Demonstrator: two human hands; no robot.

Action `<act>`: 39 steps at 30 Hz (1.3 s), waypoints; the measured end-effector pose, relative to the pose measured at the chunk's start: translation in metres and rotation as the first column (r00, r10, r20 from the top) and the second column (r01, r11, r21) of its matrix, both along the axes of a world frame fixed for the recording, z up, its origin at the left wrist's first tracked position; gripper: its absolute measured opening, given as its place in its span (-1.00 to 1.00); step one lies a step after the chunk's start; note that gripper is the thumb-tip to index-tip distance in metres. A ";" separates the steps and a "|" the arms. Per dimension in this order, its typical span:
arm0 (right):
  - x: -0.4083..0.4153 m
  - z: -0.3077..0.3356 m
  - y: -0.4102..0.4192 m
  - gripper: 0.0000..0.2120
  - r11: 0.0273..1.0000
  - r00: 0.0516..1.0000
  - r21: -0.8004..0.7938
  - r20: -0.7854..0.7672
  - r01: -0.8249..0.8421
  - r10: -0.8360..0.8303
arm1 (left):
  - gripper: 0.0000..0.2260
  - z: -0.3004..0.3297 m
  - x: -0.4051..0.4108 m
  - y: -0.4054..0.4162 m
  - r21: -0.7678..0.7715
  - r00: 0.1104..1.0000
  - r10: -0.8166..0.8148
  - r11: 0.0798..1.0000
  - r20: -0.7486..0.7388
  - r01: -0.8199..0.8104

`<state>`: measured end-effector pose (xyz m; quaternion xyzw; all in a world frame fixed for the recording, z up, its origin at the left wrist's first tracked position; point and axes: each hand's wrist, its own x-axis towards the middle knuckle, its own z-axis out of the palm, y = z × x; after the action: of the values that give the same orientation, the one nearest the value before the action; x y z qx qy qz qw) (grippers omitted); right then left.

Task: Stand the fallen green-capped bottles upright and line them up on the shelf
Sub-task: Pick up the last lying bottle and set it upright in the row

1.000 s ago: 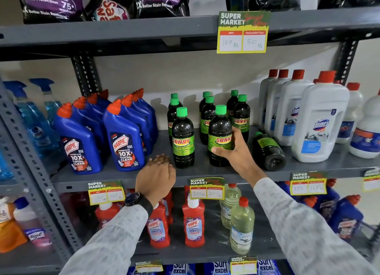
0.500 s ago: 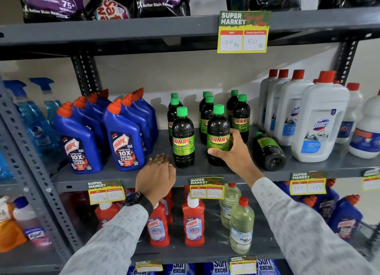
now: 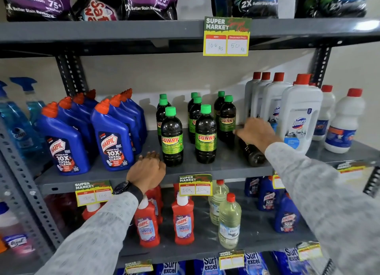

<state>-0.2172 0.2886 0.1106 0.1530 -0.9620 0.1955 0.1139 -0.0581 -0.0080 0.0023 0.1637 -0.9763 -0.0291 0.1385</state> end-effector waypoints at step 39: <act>0.005 -0.082 0.001 -0.15 0.637 0.974 -0.752 -0.026 -0.169 0.227 | -0.48 -0.007 0.000 0.000 -0.014 0.999 -0.003 1.000 -0.032 0.003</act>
<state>-0.2119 0.2891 0.0289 0.1898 -0.7764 0.5907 0.1106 -0.0585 -0.0083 -0.0049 0.1606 -0.9744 -0.0250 0.1550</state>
